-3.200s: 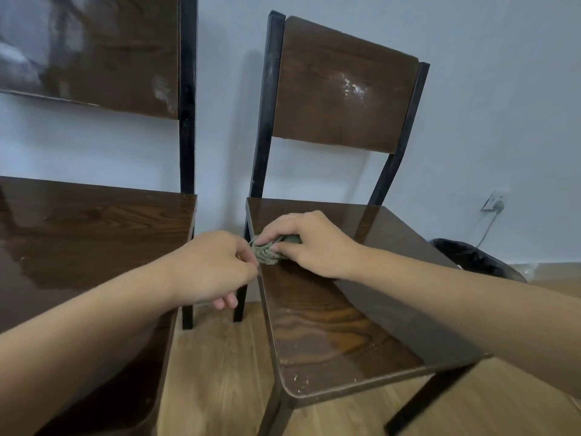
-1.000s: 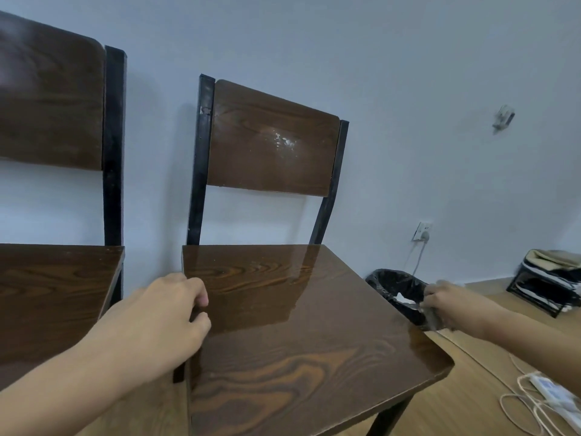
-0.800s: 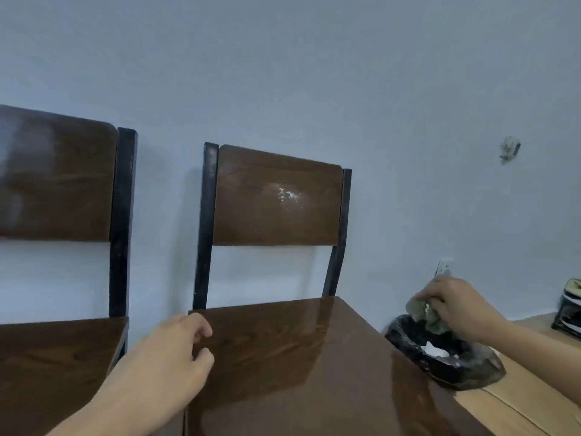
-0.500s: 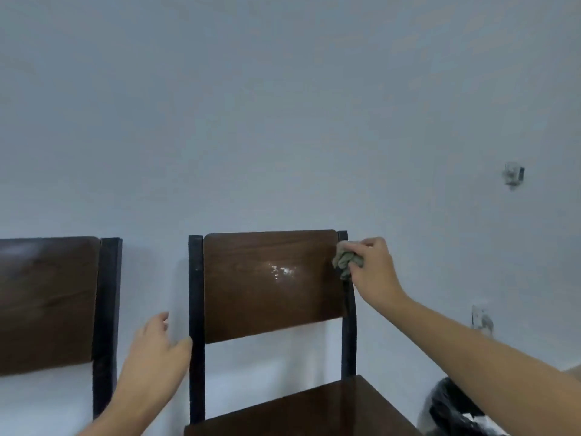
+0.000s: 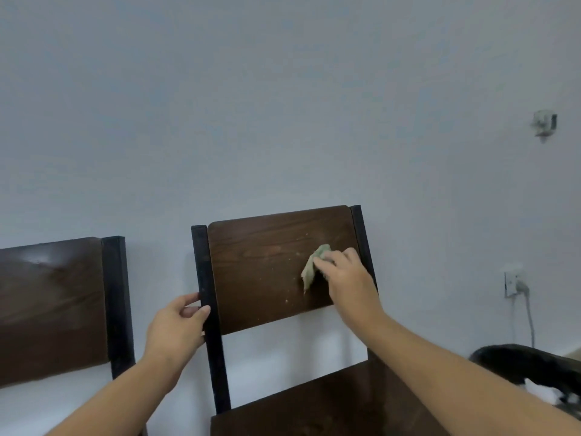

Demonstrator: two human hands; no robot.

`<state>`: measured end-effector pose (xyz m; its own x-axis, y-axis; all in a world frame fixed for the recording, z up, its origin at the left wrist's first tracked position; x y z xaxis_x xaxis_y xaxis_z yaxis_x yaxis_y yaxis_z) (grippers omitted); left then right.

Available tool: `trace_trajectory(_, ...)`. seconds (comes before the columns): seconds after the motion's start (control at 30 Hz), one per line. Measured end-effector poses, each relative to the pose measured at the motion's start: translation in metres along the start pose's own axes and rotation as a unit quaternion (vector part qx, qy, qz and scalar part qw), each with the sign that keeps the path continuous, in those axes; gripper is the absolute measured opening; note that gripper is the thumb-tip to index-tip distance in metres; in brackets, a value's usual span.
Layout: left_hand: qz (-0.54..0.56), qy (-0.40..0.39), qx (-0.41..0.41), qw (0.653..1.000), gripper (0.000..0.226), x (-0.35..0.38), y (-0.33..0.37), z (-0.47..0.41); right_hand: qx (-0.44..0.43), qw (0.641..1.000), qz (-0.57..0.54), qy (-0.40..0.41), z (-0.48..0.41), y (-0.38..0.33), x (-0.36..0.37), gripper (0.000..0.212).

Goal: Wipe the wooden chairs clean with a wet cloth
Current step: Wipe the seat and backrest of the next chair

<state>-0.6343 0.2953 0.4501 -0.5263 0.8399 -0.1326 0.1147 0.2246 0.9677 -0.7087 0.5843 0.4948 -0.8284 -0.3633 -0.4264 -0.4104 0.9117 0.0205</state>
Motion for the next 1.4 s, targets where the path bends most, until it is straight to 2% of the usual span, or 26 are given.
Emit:
trace_trajectory(0.07, 0.005, 0.009, 0.007, 1.0, 0.044, 0.0, -0.001, -0.002, 0.084, 0.996, -0.014, 0.032, -0.019, 0.006, 0.001, 0.052)
trace_trajectory(0.13, 0.005, 0.018, 0.011, 1.0, 0.044, 0.001, -0.002, -0.003, 0.079, 0.995, -0.044, 0.044, -0.034, -0.026, 0.001, 0.049)
trace_trajectory(0.2, 0.002, 0.022, 0.013, 1.0, 0.044, 0.001, -0.003, -0.005, -0.013, 0.997, -0.055, 0.044, -0.033, -0.078, -0.001, 0.042)
trace_trajectory(0.27, 0.006, 0.015, 0.014, 1.0, 0.043, 0.0, -0.004, -0.007, -0.141, 0.989, -0.033, 0.016, -0.006, -0.125, 0.002, 0.037)
trace_trajectory(0.33, 0.009, 0.008, 0.017, 1.0, 0.043, 0.001, -0.004, -0.009, -0.227, 0.973, -0.006, -0.03, 0.028, -0.138, 0.007, 0.039)
trace_trajectory(0.37, 0.009, 0.009, 0.019, 1.0, 0.043, 0.0, -0.005, -0.01, -0.242, 0.969, 0.003, -0.04, 0.037, -0.13, 0.009, 0.04)
trace_trajectory(0.43, 0.007, 0.011, 0.022, 1.0, 0.043, 0.0, -0.005, -0.01, -0.19, 0.982, 0.014, -0.019, 0.03, -0.091, 0.01, 0.044)
trace_trajectory(0.5, 0.005, 0.01, 0.023, 1.0, 0.042, 0.001, -0.007, -0.012, -0.022, 0.999, 0.017, 0.017, 0.004, -0.032, 0.011, 0.053)
trace_trajectory(0.53, 0.004, 0.009, 0.024, 1.0, 0.042, 0.002, -0.008, -0.012, 0.061, 0.998, 0.013, 0.032, -0.009, -0.01, 0.009, 0.054)
trace_trajectory(0.6, 0.004, 0.009, 0.027, 1.0, 0.042, 0.003, -0.008, -0.013, 0.137, 0.99, -0.013, 0.044, -0.036, -0.01, 0.005, 0.052)
trace_trajectory(0.67, 0.002, 0.009, 0.028, 1.0, 0.042, 0.002, -0.008, -0.014, 0.09, 0.993, -0.031, 0.064, -0.055, -0.052, 0.001, 0.052)
trace_trajectory(0.8, 0.009, -0.005, 0.021, 1.0, 0.038, 0.001, -0.008, -0.016, -0.146, 0.985, -0.044, 0.08, -0.035, -0.164, 0.002, 0.035)
trace_trajectory(0.9, 0.011, -0.008, 0.021, 1.0, 0.037, 0.001, -0.009, -0.018, -0.263, 0.964, -0.008, 0.032, 0.018, -0.18, 0.015, 0.031)
trace_trajectory(0.97, 0.014, -0.006, 0.023, 1.0, 0.04, 0.0, -0.009, -0.019, -0.287, 0.958, 0.008, 0.001, 0.05, -0.156, 0.023, 0.032)
trace_trajectory(1.03, 0.017, -0.008, 0.024, 1.0, 0.041, 0.0, -0.009, -0.019, -0.247, 0.969, 0.011, 0.002, 0.058, -0.112, 0.025, 0.039)
trace_trajectory(1.13, 0.021, -0.013, 0.026, 0.999, 0.041, 0.0, -0.008, -0.019, -0.067, 0.997, 0.02, 0.02, 0.035, -0.028, 0.025, 0.054)
trace_trajectory(1.2, 0.016, -0.015, 0.029, 0.999, 0.041, 0.002, -0.008, -0.019, 0.054, 0.997, 0.014, 0.05, 0.008, 0.007, 0.017, 0.045)
trace_trajectory(1.27, 0.007, -0.012, 0.034, 0.999, 0.042, 0.002, -0.008, -0.018, 0.125, 0.989, -0.024, 0.075, -0.021, 0.004, 0.011, 0.039)
trace_trajectory(1.33, -0.006, -0.008, 0.04, 0.999, 0.043, 0.002, -0.007, -0.018, 0.096, 0.99, -0.062, 0.086, -0.043, -0.036, 0.009, 0.037)
trace_trajectory(1.4, -0.014, -0.008, 0.044, 0.999, 0.044, 0.002, -0.006, -0.018, -0.02, 0.993, -0.083, 0.082, -0.046, -0.097, 0.007, 0.036)
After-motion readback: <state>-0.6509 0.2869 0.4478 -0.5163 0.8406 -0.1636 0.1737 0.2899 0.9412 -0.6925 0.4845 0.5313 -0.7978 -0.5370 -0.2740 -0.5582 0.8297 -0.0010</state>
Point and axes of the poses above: each hand's wrist, its own z-axis away from the middle knuckle, its own x-axis out of the palm, y = z × x, the point moved 9 cm from there along -z, towards the middle knuckle, and after that the axes turned 7 degrees about z, right-handed, at the moved point
